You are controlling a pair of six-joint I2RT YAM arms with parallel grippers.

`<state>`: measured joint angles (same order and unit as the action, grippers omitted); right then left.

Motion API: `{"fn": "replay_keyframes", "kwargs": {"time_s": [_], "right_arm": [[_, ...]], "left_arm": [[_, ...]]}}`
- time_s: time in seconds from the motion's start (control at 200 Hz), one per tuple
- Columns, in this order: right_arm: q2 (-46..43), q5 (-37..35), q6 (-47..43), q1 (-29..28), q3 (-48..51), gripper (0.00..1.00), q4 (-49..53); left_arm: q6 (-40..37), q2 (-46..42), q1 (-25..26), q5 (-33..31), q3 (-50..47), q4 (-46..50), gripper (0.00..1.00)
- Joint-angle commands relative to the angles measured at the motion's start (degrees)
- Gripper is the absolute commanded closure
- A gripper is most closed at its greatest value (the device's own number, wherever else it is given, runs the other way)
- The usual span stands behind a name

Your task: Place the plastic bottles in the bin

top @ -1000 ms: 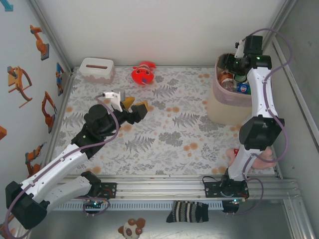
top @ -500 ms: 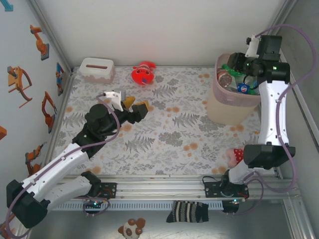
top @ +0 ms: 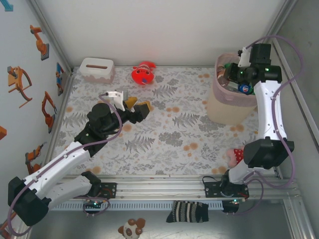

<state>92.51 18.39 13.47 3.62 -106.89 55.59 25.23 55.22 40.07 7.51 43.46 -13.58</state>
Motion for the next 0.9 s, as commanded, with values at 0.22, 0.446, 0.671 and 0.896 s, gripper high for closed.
{"fn": "replay_keyframes", "kwargs": {"time_s": [0.22, 0.446, 0.671, 0.896], "right_arm": [[8.2, -4.6, -0.4, 0.0, -3.8, 0.81, -0.9], [3.0, -5.6, 0.2, 0.1, -3.7, 0.8, -1.7], [-5.5, -7.8, 0.0, 0.0, -2.1, 0.71, -0.6], [-16.2, -11.2, -0.1, 0.0, 7.0, 0.67, 0.4]], "left_arm": [[1.2, -0.4, -0.2, 0.9, 1.2, -2.0, 0.15], [0.9, -0.4, -0.2, 0.1, 1.0, -1.5, 0.15], [-0.4, 0.6, -0.3, -0.5, 1.6, -0.6, 0.15], [-3.7, 1.5, -0.4, -2.7, 2.6, 3.0, 0.15]]}}
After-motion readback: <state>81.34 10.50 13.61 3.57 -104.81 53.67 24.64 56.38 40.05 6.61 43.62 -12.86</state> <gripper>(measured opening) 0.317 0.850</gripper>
